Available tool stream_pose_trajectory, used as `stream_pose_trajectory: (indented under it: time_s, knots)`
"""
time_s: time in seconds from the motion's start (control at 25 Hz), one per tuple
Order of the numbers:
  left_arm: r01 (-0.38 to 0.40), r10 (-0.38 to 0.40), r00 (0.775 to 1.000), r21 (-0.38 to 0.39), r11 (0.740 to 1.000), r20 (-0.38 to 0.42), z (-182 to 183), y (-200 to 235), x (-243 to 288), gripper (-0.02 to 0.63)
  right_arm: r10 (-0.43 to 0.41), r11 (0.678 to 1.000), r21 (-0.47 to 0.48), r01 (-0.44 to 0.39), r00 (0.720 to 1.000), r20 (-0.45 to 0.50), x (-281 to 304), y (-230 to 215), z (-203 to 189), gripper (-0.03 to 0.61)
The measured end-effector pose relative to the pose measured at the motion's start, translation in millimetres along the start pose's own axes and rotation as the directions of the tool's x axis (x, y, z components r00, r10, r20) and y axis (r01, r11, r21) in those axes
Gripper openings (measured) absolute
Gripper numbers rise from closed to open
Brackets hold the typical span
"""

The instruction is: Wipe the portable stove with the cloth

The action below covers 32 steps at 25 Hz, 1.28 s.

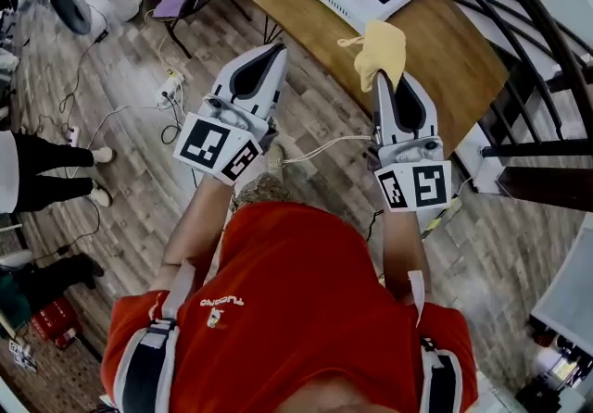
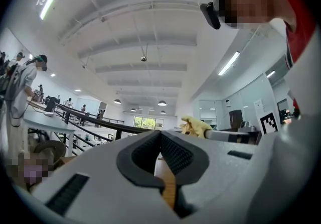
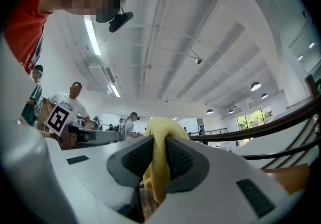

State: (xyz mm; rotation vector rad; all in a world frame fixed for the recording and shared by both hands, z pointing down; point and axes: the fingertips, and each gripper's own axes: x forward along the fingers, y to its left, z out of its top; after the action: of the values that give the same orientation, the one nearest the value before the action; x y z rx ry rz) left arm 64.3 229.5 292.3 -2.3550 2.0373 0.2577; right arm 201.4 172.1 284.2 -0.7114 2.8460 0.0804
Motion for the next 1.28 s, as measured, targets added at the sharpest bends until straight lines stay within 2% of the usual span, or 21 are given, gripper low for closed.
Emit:
stream_pose_trajectory:
  time_s: [0.36, 0.52, 0.68, 1.04, 1.28]
  knots:
    - [0.111, -0.111, 0.992, -0.004, 0.994, -0.054, -22.0, 131.8, 74.9, 0.009, -0.099, 0.994, -0.043, 0.097, 0.994, -0.045, 135.6, -12.6, -46.4, 0.084]
    - [0.156, -0.157, 0.983, -0.025, 0.987, -0.096, -39.4, 162.0, 102.1, 0.011, -0.138, 0.990, -0.048, 0.135, 0.988, -0.069, 168.3, -19.3, -60.7, 0.084]
    - [0.161, -0.172, 0.972, -0.081, 0.984, -0.162, -67.9, 196.6, 133.7, 0.013, -0.152, 0.988, -0.053, 0.147, 0.982, -0.113, 204.5, -28.8, -80.6, 0.084]
    - [0.166, -0.203, 0.926, -0.141, 0.976, -0.319, -131.0, 246.0, 204.9, 0.092, -0.177, 0.984, -0.043, 0.172, 0.957, -0.229, 273.5, -73.6, -136.7, 0.084]
    - [0.155, -0.201, 0.885, -0.142, 0.978, -0.419, -176.4, 270.0, 257.6, 0.106, -0.164, 0.986, -0.016, 0.169, 0.924, -0.345, 313.1, -104.3, -182.3, 0.084]
